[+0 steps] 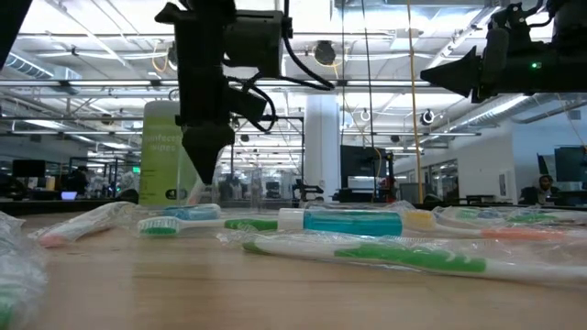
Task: Pick & Place toothbrushing station
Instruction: Put the blue mouthwash into the transparent organizer
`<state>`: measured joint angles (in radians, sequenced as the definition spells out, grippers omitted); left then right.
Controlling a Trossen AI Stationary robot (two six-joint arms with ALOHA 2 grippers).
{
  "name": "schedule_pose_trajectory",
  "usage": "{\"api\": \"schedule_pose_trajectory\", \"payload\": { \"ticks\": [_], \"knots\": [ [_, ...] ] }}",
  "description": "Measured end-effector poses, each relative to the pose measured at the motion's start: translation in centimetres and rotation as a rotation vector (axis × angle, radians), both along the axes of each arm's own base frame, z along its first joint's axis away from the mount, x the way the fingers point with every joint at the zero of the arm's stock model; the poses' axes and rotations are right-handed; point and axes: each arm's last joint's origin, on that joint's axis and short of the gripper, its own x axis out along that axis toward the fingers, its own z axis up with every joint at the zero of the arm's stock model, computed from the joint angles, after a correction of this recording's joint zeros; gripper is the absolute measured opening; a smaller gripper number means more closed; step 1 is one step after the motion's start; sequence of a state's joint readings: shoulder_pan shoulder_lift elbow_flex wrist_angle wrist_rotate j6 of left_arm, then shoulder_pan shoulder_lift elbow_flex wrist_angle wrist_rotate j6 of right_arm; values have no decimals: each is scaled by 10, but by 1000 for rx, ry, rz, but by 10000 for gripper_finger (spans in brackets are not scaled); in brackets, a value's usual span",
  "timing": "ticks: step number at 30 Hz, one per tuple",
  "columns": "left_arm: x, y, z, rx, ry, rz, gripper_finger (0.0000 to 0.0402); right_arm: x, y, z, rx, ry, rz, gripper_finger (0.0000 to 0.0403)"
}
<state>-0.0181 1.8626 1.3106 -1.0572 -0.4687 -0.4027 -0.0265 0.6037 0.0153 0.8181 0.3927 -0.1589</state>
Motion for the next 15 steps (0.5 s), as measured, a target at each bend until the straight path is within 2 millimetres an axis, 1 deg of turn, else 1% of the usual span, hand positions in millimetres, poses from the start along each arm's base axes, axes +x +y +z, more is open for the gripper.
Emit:
{"api": "schedule_pose_trajectory", "payload": {
  "ticks": [3, 6, 10, 15],
  "knots": [
    [0, 8, 0, -20, -16, 54, 198, 0, 0, 0, 0, 0, 0, 4],
    [1, 9, -2, -138, -56, 144, 198, 0, 0, 0, -1, 1, 0, 4],
    [1, 0, -2, -234, -81, 215, 198, 0, 0, 0, -1, 1, 0, 4],
    [1, -14, -2, -236, -107, 259, 198, 0, 0, 0, 4, -2, 1, 4]
  ]
}}
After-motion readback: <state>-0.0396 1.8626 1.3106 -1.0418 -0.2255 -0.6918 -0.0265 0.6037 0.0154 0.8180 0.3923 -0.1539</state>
